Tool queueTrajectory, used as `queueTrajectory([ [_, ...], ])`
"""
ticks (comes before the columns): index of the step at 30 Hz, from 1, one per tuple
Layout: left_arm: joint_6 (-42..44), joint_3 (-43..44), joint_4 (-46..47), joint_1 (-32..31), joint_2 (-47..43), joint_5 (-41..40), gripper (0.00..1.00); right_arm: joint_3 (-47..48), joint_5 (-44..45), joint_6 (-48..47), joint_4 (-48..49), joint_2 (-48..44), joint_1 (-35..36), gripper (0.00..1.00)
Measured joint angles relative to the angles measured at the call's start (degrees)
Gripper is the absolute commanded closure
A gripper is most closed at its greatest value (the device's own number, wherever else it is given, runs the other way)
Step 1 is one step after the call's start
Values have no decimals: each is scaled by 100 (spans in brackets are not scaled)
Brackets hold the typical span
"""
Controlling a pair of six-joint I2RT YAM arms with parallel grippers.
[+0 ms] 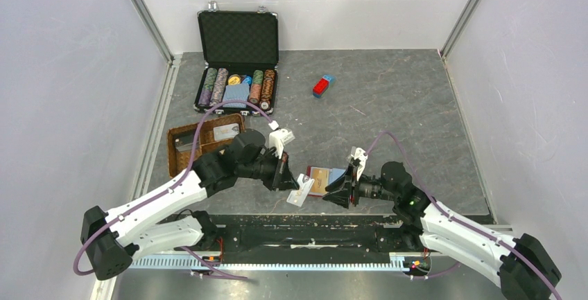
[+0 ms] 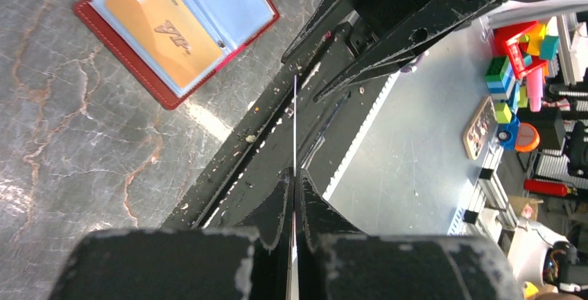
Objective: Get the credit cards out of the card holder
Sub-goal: Place the credit card in the storage box.
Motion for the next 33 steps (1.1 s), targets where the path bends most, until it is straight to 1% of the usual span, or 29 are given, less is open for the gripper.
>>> queueTrajectory([
  [5, 308, 2, -79, 0, 197, 494, 98, -52, -380, 107, 363, -61, 0, 56],
  [9, 437, 2, -111, 0, 450, 839, 98, 2, -518, 81, 391, 11, 0, 51],
  [12, 531, 2, -96, 0, 492, 1060, 98, 219, -702, 55, 367, 264, 0, 48],
  [16, 586, 2, -68, 0, 520, 1294, 98, 361, -1156, 105, 660, 549, -2, 49],
  [21, 682, 4, -9, 0, 750, 1532, 98, 361, -1552, 308, 1095, 772, 0, 60],
  [23, 772, 7, -4, 0, 839, 1620, 98, 358, -1644, 398, 1250, 883, -2, 73],
  [26, 780, 9, 22, 0, 918, 1744, 98, 313, -1705, 597, 1569, 1040, -2, 85],
  [29, 780, 11, 52, 0, 975, 1880, 98, 271, -1722, 796, 1825, 1176, -17, 89],
  [33, 807, 37, 72, 0, 1073, 1954, 98, 232, -1766, 990, 2085, 1325, -26, 88],
])
